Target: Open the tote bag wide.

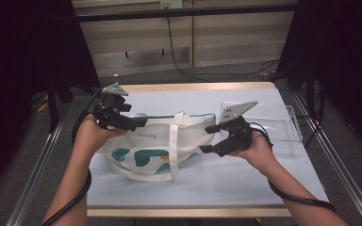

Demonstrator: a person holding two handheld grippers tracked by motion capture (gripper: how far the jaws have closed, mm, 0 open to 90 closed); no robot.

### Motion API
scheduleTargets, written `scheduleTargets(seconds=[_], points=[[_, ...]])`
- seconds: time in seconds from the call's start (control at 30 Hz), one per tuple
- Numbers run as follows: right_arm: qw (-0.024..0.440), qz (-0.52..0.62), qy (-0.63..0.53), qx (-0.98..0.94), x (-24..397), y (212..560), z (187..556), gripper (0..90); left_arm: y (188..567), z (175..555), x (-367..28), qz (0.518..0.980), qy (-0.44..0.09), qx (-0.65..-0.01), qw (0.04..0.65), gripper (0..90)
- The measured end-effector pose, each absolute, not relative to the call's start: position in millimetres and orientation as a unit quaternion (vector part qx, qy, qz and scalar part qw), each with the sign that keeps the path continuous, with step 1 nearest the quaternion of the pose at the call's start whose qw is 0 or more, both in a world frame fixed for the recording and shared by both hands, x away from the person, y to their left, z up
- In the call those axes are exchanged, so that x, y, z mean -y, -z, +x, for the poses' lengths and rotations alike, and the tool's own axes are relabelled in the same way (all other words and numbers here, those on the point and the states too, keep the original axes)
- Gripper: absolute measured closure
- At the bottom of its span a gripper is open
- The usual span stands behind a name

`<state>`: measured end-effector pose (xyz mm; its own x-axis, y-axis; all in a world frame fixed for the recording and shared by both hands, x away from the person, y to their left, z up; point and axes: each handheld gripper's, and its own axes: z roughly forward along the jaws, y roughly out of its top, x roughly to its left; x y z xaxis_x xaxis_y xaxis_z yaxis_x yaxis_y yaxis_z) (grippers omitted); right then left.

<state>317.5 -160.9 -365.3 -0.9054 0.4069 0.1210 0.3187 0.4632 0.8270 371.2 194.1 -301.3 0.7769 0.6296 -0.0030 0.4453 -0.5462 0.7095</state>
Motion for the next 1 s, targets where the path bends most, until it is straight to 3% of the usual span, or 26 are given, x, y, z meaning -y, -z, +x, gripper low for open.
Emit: scheduleTargets(seconds=[0.6,1.0], points=[[0.047,0.206,-0.486,-0.848,155.3,350.8,325.7,25.5,303.0,377.9,-188.1,0.872,-0.124,-0.31,0.358,18.9],[0.053,0.202,-0.482,-0.851,148.3,344.9,333.7,25.2,305.0,382.4,-185.7,0.874,-0.114,-0.31,0.356,24.4]])
